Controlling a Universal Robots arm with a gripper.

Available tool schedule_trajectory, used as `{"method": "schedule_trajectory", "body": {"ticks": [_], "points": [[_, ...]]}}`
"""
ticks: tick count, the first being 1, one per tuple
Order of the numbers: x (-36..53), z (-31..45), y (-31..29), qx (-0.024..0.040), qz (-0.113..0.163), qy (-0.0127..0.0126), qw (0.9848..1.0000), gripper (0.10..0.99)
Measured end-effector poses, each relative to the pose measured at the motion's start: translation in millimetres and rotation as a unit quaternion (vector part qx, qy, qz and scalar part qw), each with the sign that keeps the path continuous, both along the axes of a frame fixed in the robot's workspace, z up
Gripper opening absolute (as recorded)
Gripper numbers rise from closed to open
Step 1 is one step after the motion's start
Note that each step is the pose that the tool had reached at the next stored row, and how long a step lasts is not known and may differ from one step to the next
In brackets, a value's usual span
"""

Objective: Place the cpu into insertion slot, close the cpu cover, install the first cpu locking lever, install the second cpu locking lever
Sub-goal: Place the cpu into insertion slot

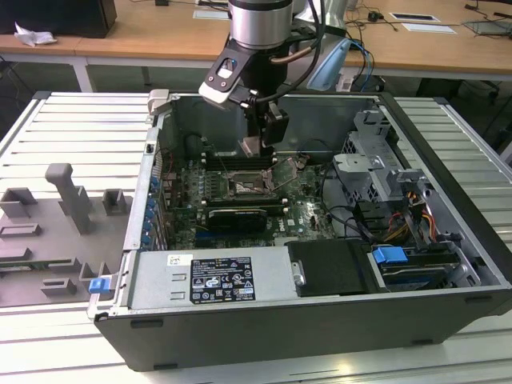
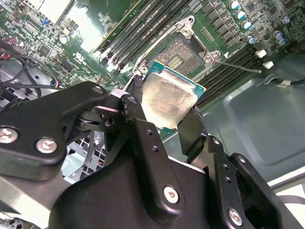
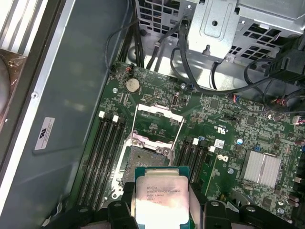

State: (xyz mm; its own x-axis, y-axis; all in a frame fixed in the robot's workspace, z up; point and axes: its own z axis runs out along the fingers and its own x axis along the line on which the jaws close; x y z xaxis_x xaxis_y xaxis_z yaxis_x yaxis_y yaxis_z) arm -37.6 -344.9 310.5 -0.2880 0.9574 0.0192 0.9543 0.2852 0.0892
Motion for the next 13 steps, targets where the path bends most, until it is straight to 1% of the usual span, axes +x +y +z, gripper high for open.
{"method": "schedule_trajectory", "body": {"ticks": [13], "points": [[0.0, -5.2, 0.0, -0.0001, 0.000, 0.0000, 1.0000, 0.533]]}}
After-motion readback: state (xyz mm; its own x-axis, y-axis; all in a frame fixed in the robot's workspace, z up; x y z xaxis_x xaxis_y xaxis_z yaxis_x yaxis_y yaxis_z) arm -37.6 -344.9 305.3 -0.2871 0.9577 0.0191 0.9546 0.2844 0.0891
